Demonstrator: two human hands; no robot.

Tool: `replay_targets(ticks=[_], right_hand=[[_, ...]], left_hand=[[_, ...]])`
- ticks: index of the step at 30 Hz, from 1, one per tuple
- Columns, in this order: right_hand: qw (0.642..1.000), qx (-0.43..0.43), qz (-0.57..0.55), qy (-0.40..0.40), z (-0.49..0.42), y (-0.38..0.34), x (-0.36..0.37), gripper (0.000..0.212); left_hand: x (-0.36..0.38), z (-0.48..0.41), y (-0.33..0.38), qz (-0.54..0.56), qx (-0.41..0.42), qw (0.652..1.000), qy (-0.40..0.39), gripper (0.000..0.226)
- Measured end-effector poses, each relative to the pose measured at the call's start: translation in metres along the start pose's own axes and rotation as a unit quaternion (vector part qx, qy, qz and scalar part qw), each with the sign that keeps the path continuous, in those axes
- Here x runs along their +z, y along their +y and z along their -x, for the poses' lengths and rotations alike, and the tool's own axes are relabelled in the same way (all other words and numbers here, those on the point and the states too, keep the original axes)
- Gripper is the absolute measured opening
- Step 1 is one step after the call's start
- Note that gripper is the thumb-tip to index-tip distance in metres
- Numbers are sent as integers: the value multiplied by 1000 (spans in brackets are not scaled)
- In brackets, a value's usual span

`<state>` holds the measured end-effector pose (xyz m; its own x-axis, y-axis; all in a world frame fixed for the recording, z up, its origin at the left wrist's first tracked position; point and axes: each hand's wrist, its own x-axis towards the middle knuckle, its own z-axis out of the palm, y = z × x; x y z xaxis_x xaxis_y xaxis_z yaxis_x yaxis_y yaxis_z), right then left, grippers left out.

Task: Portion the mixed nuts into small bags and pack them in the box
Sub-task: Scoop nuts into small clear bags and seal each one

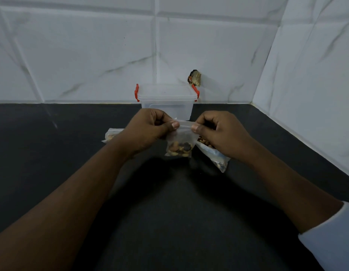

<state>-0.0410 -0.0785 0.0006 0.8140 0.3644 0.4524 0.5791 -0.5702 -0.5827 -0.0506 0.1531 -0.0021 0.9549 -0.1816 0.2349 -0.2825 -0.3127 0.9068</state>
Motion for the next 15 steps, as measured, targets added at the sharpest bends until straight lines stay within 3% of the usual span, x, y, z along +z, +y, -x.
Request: replay_targets(ticks=[9, 15], right_hand=[[999, -44, -7, 17, 3, -6, 6, 10], [999, -23, 14, 24, -2, 0, -2, 10]], left_hand=[[10, 10, 9, -74, 53, 996, -24, 14], [-4, 6, 5, -21, 30, 999, 20, 10]])
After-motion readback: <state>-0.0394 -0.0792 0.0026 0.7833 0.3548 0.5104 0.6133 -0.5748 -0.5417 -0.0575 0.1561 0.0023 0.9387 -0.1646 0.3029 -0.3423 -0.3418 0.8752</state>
